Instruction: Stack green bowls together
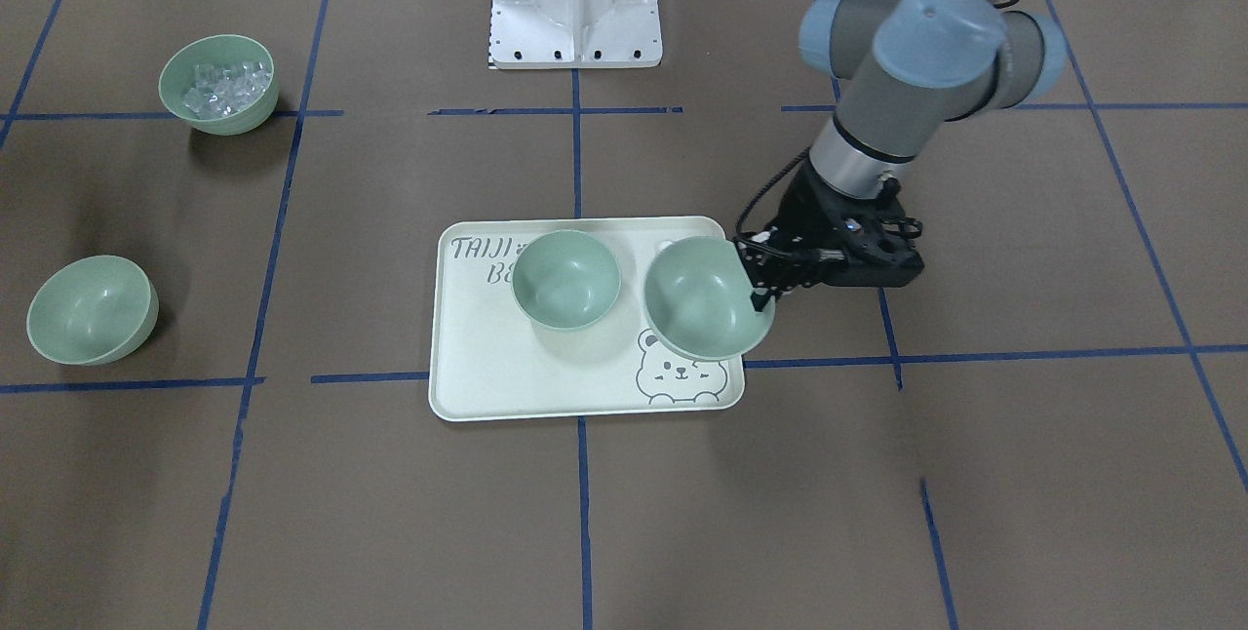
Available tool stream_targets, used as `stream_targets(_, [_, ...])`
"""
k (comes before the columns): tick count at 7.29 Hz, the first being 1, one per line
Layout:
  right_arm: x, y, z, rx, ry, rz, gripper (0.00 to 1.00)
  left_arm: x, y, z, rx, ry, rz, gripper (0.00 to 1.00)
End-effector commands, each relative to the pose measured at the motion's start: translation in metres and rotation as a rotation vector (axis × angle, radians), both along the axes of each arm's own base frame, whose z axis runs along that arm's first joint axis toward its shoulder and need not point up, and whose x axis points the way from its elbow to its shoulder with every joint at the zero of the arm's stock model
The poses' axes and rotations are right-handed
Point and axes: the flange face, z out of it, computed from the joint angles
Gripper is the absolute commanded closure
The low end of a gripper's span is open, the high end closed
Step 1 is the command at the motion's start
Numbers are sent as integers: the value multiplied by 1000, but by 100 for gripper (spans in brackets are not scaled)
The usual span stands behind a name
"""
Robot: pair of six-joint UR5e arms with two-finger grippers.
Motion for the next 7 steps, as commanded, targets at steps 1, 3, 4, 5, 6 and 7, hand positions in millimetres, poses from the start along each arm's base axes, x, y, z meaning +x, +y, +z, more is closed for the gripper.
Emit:
stream_targets(1, [0, 0, 0, -1, -1, -1, 0, 106, 54, -44, -21, 10, -17, 100])
stream_targets(3, [0, 0, 0, -2, -2, 2, 0, 135, 66, -34, -26, -22, 0, 100])
stream_targets(4, [0, 0, 0, -2, -2, 2, 0, 135, 67, -32, -26, -25, 1, 100])
stream_targets(5, [0, 0, 0, -3, -4, 2, 0, 135, 67, -30, -28, -28, 1, 100])
stream_targets(6, [0, 0, 0, -3, -4, 2, 0, 138, 65, -21, -35, -42, 2, 100])
stream_targets(7, [0, 0, 0, -4, -4, 3, 0, 140, 64, -19, -34, -47, 5, 100])
